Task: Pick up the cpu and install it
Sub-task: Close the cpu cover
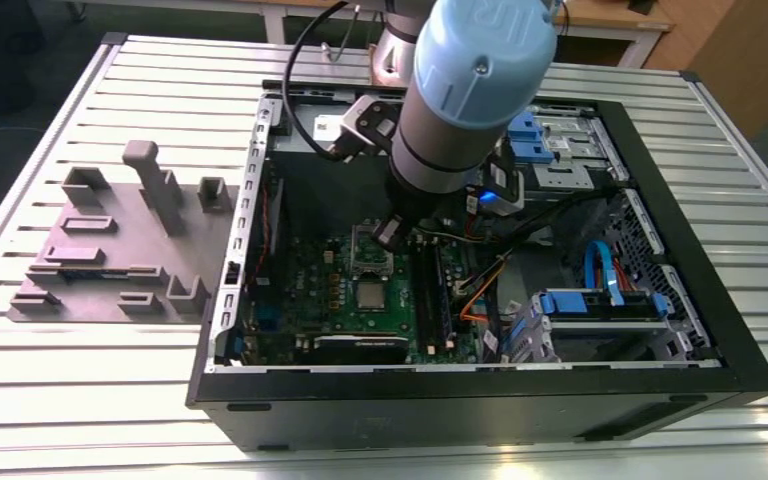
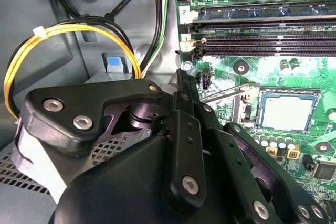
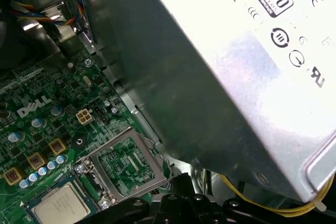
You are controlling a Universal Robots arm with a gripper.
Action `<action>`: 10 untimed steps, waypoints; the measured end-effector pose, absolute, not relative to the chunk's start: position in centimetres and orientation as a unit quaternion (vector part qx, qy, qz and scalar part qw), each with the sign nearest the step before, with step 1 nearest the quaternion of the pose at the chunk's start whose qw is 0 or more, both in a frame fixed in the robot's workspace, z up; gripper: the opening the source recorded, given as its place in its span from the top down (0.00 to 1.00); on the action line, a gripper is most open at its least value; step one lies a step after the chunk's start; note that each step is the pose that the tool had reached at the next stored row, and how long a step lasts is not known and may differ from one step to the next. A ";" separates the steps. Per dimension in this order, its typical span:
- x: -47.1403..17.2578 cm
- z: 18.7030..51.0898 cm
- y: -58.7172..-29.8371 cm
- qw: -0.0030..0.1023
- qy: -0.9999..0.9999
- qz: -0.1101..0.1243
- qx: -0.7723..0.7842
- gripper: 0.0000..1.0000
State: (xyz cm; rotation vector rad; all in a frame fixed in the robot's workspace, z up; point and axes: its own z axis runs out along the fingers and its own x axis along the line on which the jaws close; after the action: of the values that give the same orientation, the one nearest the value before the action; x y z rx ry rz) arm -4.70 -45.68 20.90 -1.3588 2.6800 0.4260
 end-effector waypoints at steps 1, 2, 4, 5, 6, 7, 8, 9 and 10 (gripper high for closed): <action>-4.7 20.9 -45.7 0.053 0.882 0.140 -0.447 0.89; -4.7 21.0 -45.7 0.053 0.882 0.140 -0.447 0.89; -4.7 21.1 -45.7 0.053 0.882 0.140 -0.447 0.89; -4.7 21.2 -45.7 0.053 0.882 0.140 -0.447 0.89; -4.7 21.3 -45.7 0.053 0.882 0.140 -0.447 0.89; -4.7 21.3 -45.7 0.053 0.882 0.140 -0.447 0.89; -4.7 21.3 -45.7 0.053 0.882 0.140 -0.447 0.89; -4.7 21.3 -45.7 0.053 0.882 0.140 -0.447 0.89; -4.7 21.3 -45.7 0.053 0.882 0.140 -0.447 0.89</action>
State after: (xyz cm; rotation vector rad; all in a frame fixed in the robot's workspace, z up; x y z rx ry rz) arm -4.74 -45.68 21.33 -1.3591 2.6806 0.4246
